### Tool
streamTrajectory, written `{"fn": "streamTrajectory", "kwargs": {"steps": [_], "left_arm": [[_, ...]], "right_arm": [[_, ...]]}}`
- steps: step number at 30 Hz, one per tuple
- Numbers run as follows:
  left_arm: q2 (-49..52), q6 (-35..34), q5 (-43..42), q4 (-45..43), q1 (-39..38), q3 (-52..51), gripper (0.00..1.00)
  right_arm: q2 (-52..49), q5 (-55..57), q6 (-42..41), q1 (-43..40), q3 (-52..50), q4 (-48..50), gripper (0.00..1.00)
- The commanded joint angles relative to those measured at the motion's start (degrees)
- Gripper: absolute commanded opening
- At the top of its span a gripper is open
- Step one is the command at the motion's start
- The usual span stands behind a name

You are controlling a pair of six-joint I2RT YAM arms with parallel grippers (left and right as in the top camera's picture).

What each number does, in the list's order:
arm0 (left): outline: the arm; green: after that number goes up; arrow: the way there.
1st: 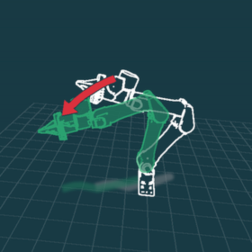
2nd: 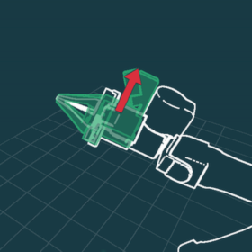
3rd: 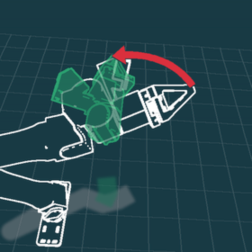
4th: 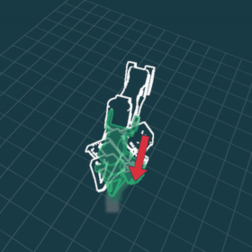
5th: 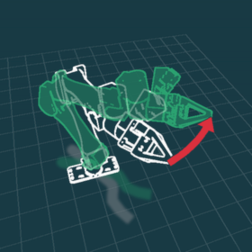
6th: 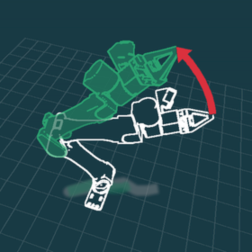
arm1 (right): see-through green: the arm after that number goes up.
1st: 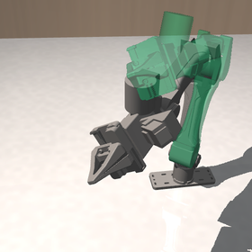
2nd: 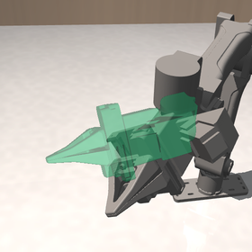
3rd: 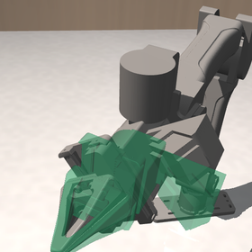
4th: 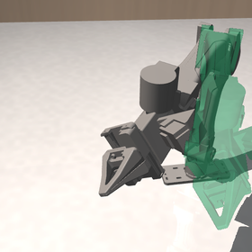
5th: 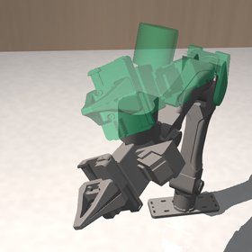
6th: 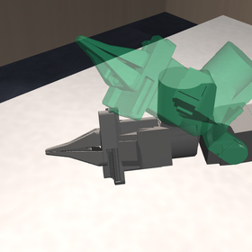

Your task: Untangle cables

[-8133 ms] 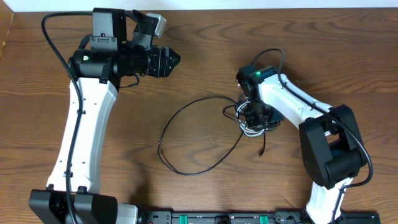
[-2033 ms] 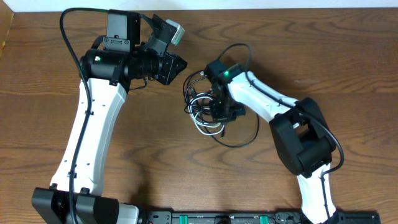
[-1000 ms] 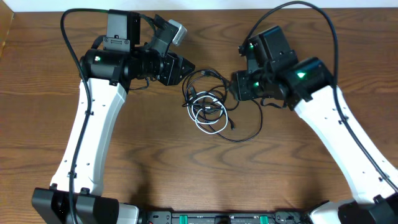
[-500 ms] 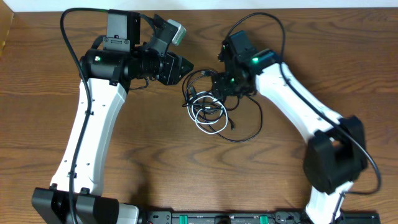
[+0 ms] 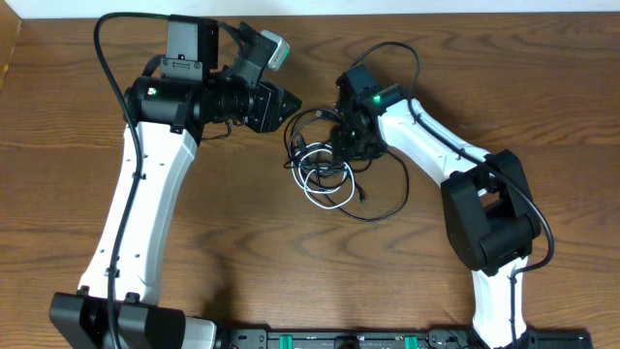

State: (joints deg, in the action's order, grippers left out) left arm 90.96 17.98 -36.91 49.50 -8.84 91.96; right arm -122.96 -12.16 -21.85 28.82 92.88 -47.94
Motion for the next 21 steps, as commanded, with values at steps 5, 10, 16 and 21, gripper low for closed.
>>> {"fn": "streamTrajectory", "kwargs": {"steps": [5, 10, 16, 21], "left_arm": [[-0.39, 0.13, 0.48, 0.44, 0.04, 0.83, 0.53], [-0.39, 0.13, 0.50, 0.61, 0.04, 0.83, 0.53], [-0.39, 0.15, 0.52, 0.63, 0.04, 0.83, 0.54], [-0.39, 0.15, 0.50, 0.63, 0.04, 0.83, 0.54]], "right_arm": [[-0.15, -0.17, -0.94, 0.31, 0.22, -0.44, 0.01], [1.05, -4.22, 1.01, 0.52, 0.22, 1.38, 0.01], [7.45, -6.45, 2.86, 0.42, 0.24, 3.56, 0.01], [18.12, -5.79, 5.07, -0.20, 0.24, 3.50, 0.01]]}}
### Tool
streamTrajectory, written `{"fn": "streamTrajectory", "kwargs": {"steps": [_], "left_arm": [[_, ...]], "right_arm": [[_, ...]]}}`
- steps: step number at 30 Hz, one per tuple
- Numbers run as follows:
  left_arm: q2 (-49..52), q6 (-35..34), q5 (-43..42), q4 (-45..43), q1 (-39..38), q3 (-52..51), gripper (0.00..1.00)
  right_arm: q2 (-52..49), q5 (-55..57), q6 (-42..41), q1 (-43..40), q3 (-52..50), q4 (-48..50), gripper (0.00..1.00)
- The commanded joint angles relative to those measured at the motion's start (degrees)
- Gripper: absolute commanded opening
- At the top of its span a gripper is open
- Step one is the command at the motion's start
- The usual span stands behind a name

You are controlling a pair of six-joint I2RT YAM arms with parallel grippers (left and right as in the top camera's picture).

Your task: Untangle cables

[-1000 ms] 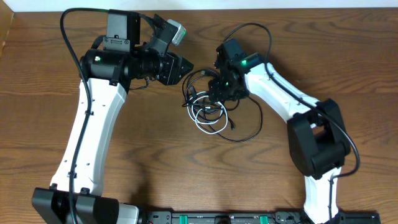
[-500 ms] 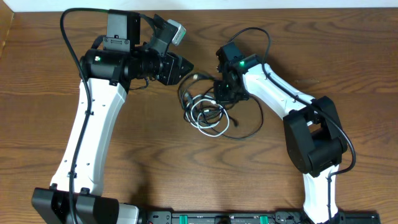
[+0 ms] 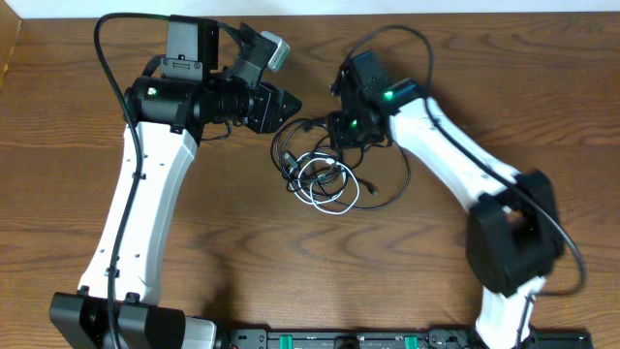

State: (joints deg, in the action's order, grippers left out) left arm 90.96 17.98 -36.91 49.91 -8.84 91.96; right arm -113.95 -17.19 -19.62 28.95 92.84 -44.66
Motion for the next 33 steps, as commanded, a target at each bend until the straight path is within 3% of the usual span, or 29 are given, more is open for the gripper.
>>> {"fn": "streamTrajectory", "kwargs": {"steps": [1, 7, 11, 19, 33], "left_arm": [[-0.39, 0.15, 0.50, 0.20, 0.04, 0.83, 0.54], [-0.39, 0.15, 0.22, 0.22, 0.04, 0.76, 0.55], [-0.24, 0.20, -5.75, 0.15, 0.02, -0.02, 0.64], [2.25, 2.19, -13.94, 0.24, -1.99, -0.24, 0.72], [8.39, 3.41, -13.88, 0.15, -4.81, -0.24, 0.73]], "right_arm": [[11.19, -0.74, 3.02, -0.48, 0.28, -0.07, 0.01], [20.04, 0.13, 5.11, -0.63, 0.28, -2.54, 0.01], [24.76, 0.13, 5.57, -0.61, 0.28, -2.91, 0.01], [25.99, 0.07, 5.53, -0.55, 0.28, -2.91, 0.01], [28.37, 4.20, 5.31, -2.16, 0.28, -2.21, 0.01]]}}
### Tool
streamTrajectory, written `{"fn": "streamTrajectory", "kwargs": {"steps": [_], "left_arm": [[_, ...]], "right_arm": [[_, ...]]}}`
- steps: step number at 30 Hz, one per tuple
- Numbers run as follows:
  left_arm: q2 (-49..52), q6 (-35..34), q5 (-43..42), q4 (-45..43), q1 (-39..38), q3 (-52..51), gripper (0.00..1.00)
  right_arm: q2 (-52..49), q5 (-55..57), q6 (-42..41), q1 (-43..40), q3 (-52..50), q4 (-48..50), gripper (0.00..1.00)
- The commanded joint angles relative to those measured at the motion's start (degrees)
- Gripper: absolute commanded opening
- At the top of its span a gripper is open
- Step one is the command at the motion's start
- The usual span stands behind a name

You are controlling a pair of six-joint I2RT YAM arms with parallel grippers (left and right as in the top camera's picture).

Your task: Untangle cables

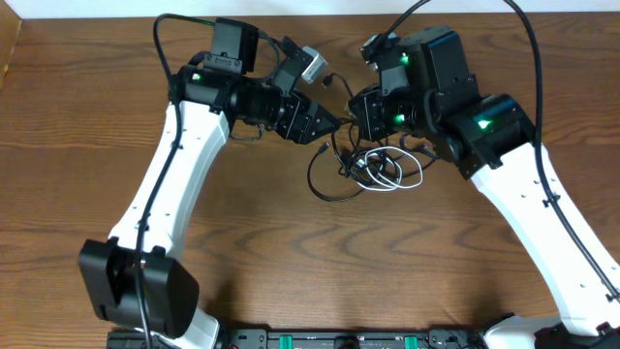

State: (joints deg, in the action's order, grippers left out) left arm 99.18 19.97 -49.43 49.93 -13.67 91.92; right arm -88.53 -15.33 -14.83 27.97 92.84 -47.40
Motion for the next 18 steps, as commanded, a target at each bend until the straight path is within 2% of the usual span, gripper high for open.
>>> {"fn": "streamTrajectory", "kwargs": {"steps": [1, 12, 18], "left_arm": [[0.17, 1.44, -1.36, 0.07, -0.09, -0.20, 0.73], [1.31, 2.58, -1.70, -0.55, -0.94, -0.20, 0.73], [4.35, 3.39, -5.22, -0.52, -2.43, -0.20, 0.74]], "right_arm": [[3.26, 2.29, 0.50, -1.46, 0.28, 0.74, 0.01], [6.84, 0.39, 0.09, -2.05, 0.28, 2.01, 0.01], [9.38, -0.07, -0.37, -2.05, 0.33, 3.43, 0.01]]}}
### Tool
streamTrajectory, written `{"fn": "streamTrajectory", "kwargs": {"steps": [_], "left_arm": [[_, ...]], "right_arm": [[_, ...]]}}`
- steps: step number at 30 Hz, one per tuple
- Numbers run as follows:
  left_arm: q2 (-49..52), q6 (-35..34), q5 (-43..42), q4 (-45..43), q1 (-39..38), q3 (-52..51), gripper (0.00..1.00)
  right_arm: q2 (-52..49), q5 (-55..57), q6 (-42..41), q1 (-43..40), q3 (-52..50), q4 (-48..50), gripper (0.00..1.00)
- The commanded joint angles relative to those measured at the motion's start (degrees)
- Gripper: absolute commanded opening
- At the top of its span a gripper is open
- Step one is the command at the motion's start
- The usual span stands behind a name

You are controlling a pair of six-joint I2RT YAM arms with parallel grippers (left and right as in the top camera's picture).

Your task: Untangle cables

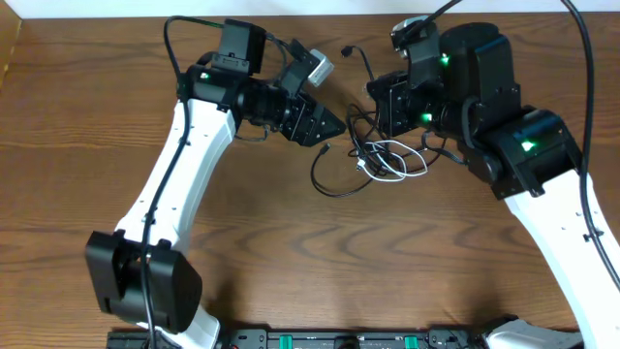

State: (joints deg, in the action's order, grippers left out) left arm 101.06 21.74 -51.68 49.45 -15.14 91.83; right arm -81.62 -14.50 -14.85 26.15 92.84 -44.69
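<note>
A tangle of cables sits at the table's middle: a thin black cable (332, 184) loops out to the left, and a coiled white cable (395, 159) lies on the right. My right gripper (374, 114) is raised over the tangle's top and looks shut on black strands that run up into it. My left gripper (331, 125) points right and ends just left of those strands, above a loose black plug (325, 150). Its jaws are too dark to read.
The brown wooden table (77, 194) carries nothing else. Both arms reach in from the front edge and nearly meet at the back centre. The arms' own black leads arch over the back edge. A black rail (349, 339) runs along the front.
The right arm has risen further and shifted right, and the tangle has gone with it. The left gripper has followed slightly right and stays beside the strands. The black loop trails left.
At first my right gripper was down on the tangle's right side, with the left gripper waiting at the upper left. The right arm then rose and carried the bundle rightward. The left arm swung in toward it, and both grippers now face each other over the cables.
</note>
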Motion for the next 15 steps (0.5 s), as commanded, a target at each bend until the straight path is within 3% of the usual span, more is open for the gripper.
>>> {"fn": "streamTrajectory", "kwargs": {"steps": [1, 15], "left_arm": [[2.86, 1.64, -3.17, -0.02, -1.36, -0.11, 0.74], [6.34, 2.27, -3.15, -2.60, -9.90, -0.11, 0.74]], "right_arm": [[3.02, -0.92, -0.57, -0.24, 0.37, 0.81, 0.01], [5.66, -4.17, -1.07, -0.22, 0.39, 1.29, 0.01]]}}
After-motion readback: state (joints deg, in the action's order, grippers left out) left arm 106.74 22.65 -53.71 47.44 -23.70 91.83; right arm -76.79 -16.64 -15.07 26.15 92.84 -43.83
